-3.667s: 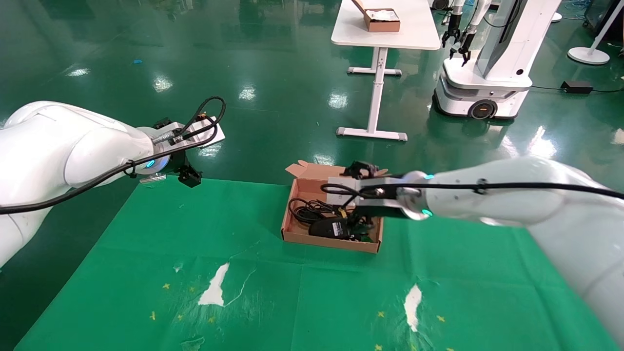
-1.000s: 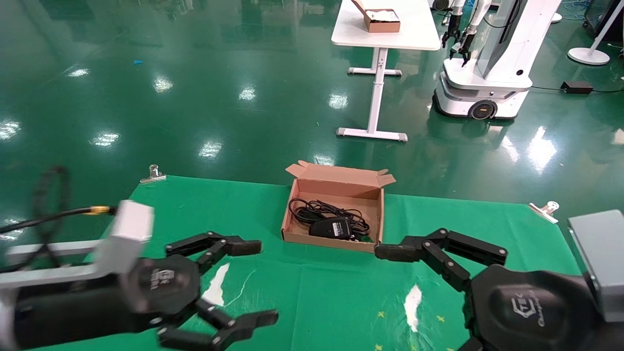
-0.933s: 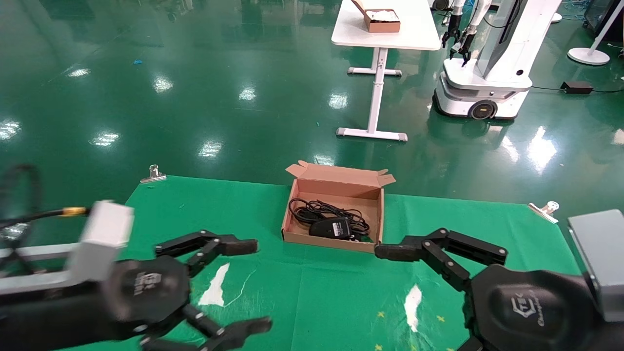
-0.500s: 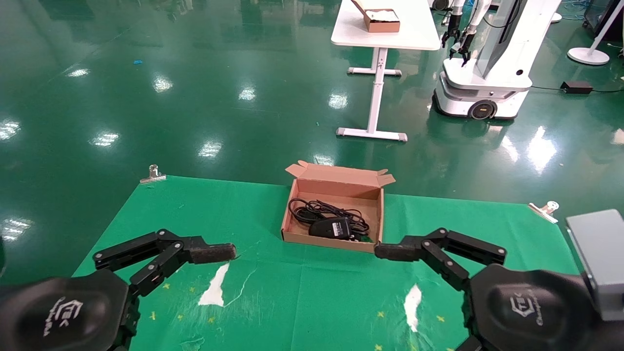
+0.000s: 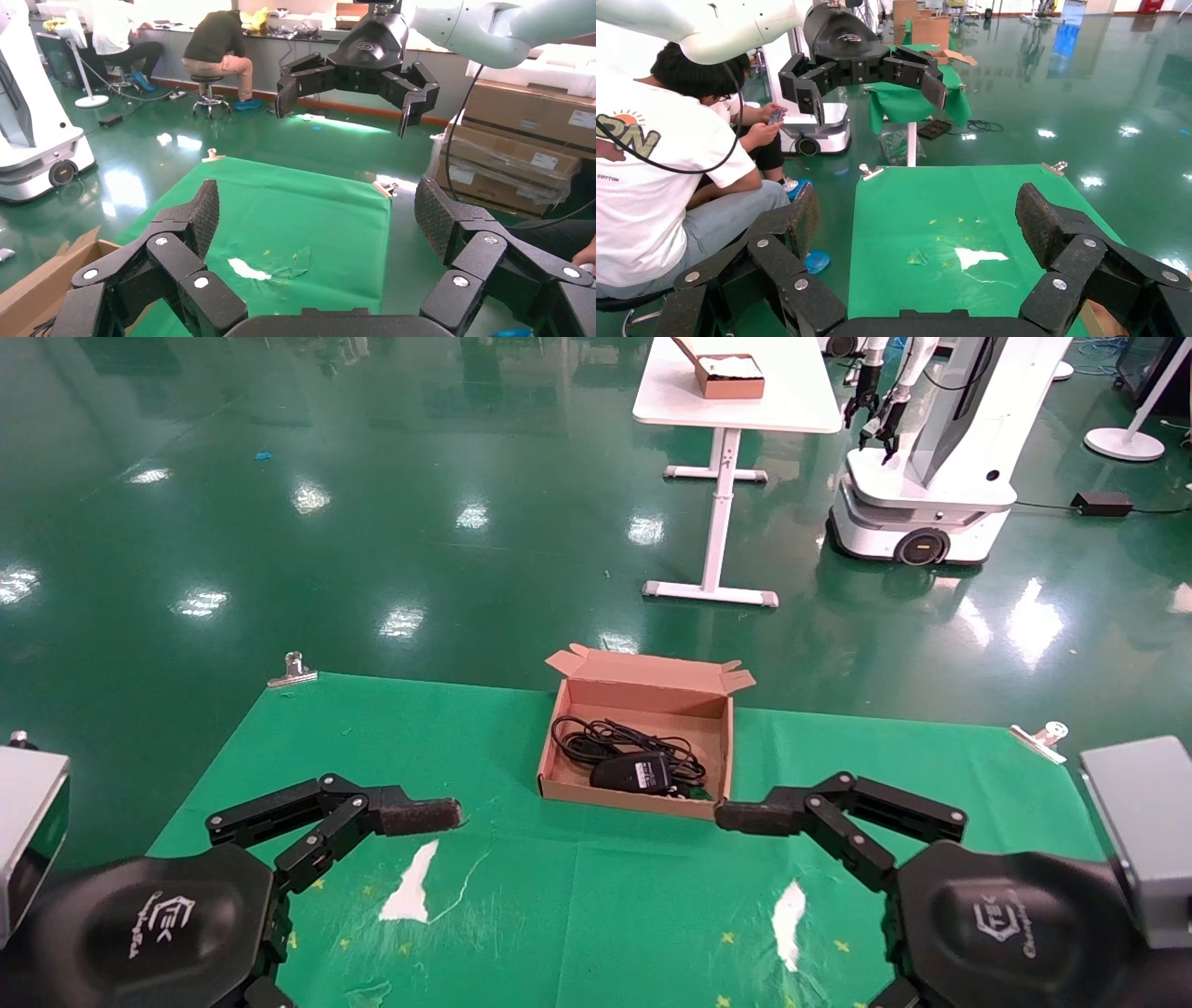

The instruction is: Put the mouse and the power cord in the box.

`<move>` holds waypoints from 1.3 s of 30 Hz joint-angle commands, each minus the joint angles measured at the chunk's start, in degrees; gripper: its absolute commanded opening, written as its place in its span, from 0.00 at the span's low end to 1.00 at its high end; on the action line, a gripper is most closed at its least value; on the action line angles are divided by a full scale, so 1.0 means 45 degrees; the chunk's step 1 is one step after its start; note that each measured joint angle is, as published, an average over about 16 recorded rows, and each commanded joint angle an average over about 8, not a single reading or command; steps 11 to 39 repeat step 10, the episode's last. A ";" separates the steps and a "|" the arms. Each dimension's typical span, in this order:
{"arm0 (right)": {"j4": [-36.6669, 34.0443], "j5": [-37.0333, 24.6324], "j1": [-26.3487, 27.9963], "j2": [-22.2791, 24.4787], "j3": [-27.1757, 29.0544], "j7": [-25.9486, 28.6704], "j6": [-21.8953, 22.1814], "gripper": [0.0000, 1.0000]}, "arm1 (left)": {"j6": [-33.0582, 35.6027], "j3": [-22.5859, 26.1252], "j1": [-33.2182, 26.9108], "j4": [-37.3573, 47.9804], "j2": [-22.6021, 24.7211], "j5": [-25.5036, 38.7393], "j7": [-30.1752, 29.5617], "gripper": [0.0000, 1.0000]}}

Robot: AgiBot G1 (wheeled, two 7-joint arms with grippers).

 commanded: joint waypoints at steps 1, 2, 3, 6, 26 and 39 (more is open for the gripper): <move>-0.0002 -0.0001 0.0001 -0.0002 -0.0002 0.0000 0.0001 1.00 | -0.0022 0.0030 -0.0021 0.0021 0.0018 0.0039 -0.0014 1.00; -0.0002 -0.0002 0.0002 -0.0002 -0.0002 0.0000 0.0003 1.00 | -0.0029 0.0041 -0.0028 0.0030 0.0025 0.0052 -0.0018 1.00; -0.0002 -0.0003 0.0002 -0.0002 -0.0002 0.0000 0.0004 1.00 | -0.0036 0.0050 -0.0036 0.0038 0.0030 0.0065 -0.0022 1.00; -0.0002 -0.0005 0.0003 -0.0003 -0.0002 0.0000 0.0007 1.00 | -0.0055 0.0074 -0.0054 0.0059 0.0044 0.0096 -0.0031 1.00; -0.0002 -0.0007 0.0003 -0.0003 -0.0002 0.0000 0.0009 1.00 | -0.0070 0.0089 -0.0067 0.0074 0.0054 0.0118 -0.0038 1.00; -0.0002 -0.0007 0.0003 -0.0003 -0.0002 0.0000 0.0009 1.00 | -0.0070 0.0089 -0.0067 0.0074 0.0054 0.0118 -0.0038 1.00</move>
